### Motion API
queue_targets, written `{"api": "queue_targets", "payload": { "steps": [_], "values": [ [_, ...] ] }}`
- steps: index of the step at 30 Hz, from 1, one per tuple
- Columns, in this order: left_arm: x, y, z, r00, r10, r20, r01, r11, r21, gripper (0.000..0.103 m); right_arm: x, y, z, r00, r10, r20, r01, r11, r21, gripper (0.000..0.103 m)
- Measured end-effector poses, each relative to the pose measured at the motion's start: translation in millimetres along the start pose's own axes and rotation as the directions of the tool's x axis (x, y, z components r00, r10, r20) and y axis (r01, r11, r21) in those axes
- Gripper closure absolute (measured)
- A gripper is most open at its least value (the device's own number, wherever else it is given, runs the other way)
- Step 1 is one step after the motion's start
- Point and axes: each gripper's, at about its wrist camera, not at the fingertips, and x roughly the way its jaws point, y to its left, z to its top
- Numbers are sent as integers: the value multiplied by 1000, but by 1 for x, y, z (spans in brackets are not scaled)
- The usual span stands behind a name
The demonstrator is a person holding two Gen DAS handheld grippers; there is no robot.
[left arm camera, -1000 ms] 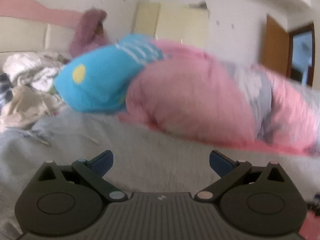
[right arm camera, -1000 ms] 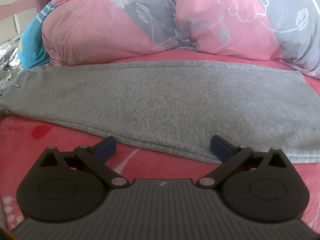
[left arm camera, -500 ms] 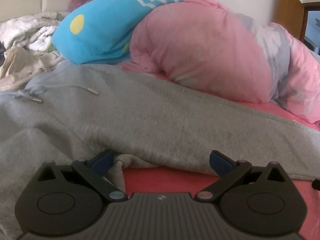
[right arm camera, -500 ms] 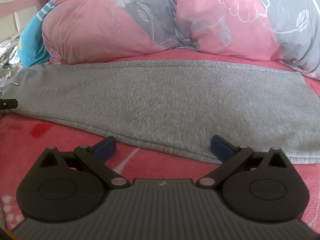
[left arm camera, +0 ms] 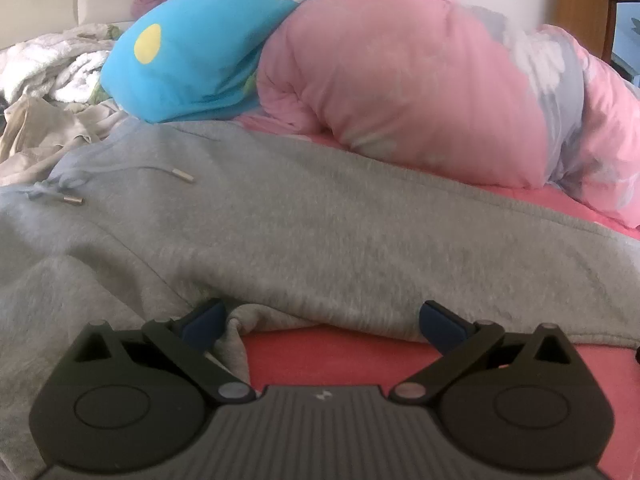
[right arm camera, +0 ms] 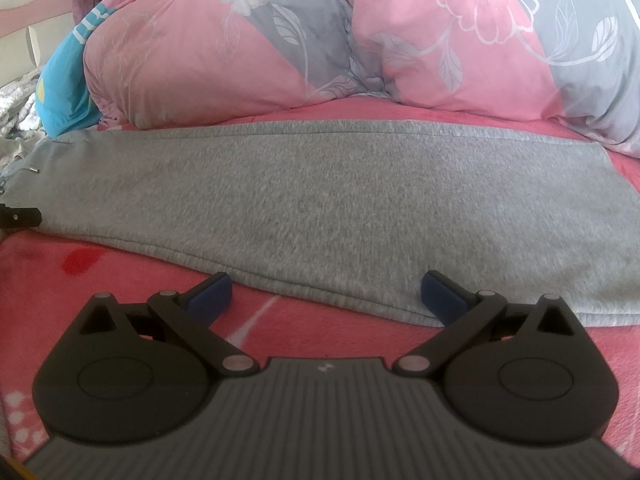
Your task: Fold clothes
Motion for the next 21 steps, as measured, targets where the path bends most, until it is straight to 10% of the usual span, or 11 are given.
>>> {"api": "queue_targets", "payload": {
  "steps": [21],
  "values": [
    [-24,21,-6,995,-51,90,61,991,-116,0,-1,0,-1,1000,4,3,-4,1000,8,1]
  ]
}}
